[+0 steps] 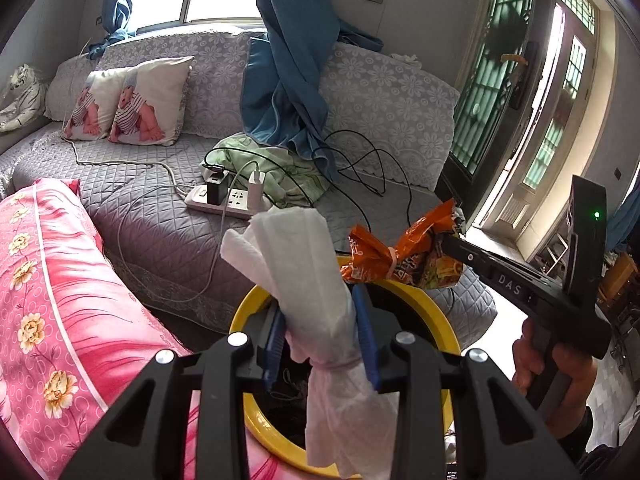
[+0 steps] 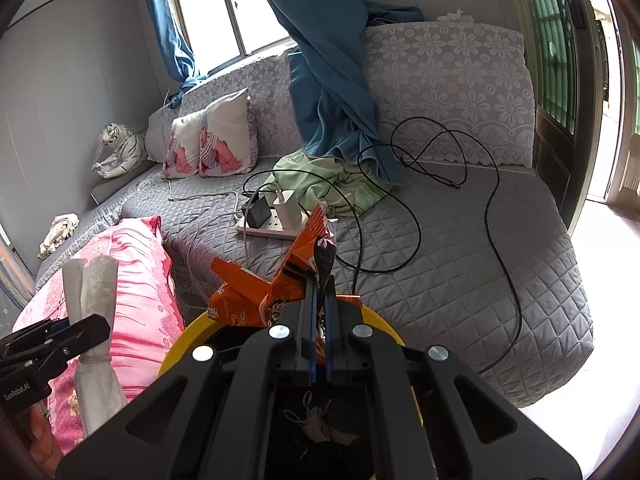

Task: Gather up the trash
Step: 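Carry the wrapper and tissue bundle in both grippers over the yellow bin, then open both grippers to drop the orange wrapper and tissue into the bin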

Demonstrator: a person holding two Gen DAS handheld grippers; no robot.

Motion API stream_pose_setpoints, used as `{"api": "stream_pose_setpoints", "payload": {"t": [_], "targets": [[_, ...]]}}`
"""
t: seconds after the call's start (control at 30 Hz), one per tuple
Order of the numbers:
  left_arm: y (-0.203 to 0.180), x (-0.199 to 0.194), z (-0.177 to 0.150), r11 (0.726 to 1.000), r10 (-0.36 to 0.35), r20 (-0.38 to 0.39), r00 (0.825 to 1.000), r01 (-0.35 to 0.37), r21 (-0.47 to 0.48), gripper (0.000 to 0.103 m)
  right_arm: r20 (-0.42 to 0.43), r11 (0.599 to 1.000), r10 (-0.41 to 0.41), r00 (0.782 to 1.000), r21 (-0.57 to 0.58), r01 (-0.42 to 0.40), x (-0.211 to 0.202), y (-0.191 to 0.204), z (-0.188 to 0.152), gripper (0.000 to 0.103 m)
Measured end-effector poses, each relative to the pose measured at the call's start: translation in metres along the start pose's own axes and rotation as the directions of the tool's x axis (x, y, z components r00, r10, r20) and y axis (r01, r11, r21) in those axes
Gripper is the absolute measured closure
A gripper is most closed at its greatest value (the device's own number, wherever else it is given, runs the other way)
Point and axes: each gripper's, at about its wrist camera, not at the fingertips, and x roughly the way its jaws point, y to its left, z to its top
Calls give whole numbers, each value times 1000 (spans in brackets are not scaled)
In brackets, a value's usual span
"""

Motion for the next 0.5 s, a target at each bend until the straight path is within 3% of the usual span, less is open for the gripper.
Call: {"api": "stream_pose_setpoints", "payload": {"t": [0.4, 0.5], "targets": [[3, 18, 0, 999, 0, -30, 1000, -1, -47, 70, -49, 1000, 0, 999, 5, 1, 16, -3, -7, 100], [5, 17, -1, 998, 4, -25, 1000, -5, -56, 58, -58, 1000, -10, 998, 2, 10, 18, -3, -9, 100]]}}
